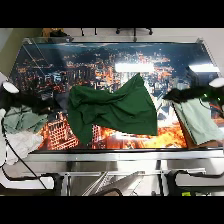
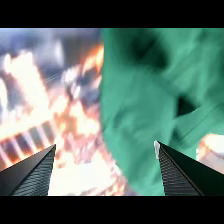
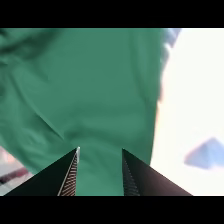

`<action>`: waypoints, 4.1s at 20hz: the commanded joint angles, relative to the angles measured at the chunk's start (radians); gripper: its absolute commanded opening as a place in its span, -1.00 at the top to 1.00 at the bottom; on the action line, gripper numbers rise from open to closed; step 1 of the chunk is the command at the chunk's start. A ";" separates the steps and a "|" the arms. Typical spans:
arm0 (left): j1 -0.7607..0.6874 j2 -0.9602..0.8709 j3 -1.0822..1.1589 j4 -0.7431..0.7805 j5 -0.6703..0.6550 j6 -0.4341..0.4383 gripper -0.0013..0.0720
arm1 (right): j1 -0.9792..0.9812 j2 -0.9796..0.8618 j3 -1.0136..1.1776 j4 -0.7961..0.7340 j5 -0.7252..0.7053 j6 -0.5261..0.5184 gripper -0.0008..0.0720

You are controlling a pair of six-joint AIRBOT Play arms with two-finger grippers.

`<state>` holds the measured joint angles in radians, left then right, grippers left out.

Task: Fold the shirts.

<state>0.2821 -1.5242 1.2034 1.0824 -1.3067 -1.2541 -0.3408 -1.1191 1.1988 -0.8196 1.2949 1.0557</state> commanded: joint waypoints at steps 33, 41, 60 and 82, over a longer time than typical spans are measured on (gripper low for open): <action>0.060 0.028 -0.084 -0.590 -0.020 0.306 0.94 | 0.066 0.064 -0.245 0.263 -0.031 -0.069 0.92; 0.094 0.573 0.524 -1.100 0.028 0.317 0.94 | 0.066 0.378 0.650 0.376 -0.212 -0.095 0.92; -0.103 0.303 0.350 -0.422 0.152 0.241 0.94 | 0.069 0.037 0.434 0.192 -0.066 -0.092 0.92; -0.130 -0.494 0.708 -0.044 0.000 0.029 0.94 | 0.083 -0.604 0.582 0.039 -0.194 -0.055 0.92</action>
<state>0.1650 -2.0144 1.9579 1.0004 -1.2877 -1.2171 -0.2634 -1.7184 1.7775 -0.7059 1.0714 0.9787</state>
